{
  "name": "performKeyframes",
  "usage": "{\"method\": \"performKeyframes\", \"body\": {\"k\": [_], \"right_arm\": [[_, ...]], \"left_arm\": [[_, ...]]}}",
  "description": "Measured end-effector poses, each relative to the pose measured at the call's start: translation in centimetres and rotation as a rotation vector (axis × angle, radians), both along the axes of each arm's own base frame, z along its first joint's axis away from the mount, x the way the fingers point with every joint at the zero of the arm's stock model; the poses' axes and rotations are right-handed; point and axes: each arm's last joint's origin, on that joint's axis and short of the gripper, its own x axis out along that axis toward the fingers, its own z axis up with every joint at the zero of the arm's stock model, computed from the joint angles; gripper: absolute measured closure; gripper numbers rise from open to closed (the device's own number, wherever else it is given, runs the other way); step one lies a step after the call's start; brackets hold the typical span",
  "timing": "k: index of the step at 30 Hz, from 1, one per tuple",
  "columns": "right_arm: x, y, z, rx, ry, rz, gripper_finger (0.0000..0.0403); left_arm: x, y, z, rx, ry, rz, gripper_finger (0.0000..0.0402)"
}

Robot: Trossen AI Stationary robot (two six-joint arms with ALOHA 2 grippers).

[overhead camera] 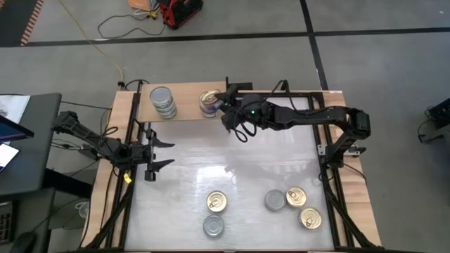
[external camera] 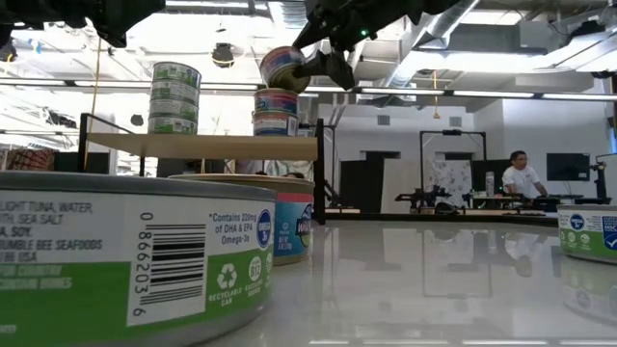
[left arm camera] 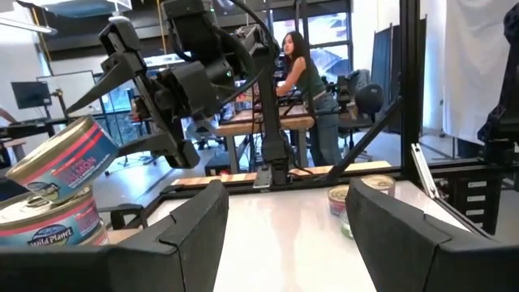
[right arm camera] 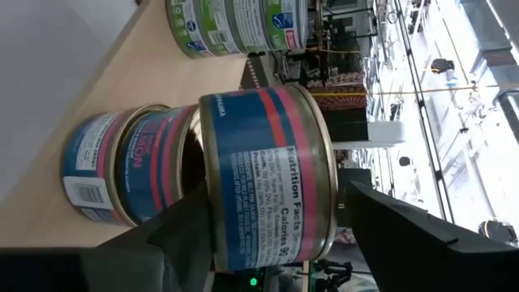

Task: Stack canned seafood by type on shelf
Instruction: Stack the blue-pink tuna can on top of the other blue-pink tuna cans on the shelf

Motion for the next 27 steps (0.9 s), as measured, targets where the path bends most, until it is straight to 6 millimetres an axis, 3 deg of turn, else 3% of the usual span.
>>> {"method": "performKeyframes", "body": {"k": [7, 14, 24, 27], "right_arm": [[-0.1, -1.0, 0.0, 0.006, -0.007, 0.009, 0.0099], [0.9, -1.5, -1.5, -0.006, 0.008, -0.013, 0.0099], [0.4, -3.3, -1.2, -0.01, -0.015, -0.09, 0.0099], [0.4, -3.1, -1.2, -0.012, -0.012, -0.083, 0.0099]], "left_arm": [[0.0, 0.0, 0.0, -0.009, -0.001, -0.004, 0.0162], [0.0, 0.0, 0.0, -0.031, -0.001, -0.019, 0.0162], [0.0, -0.1, -0.2, -0.043, 0.011, -0.045, 0.0162], [0.0, -0.1, -0.2, -0.04, 0.014, -0.045, 0.0162]]}}
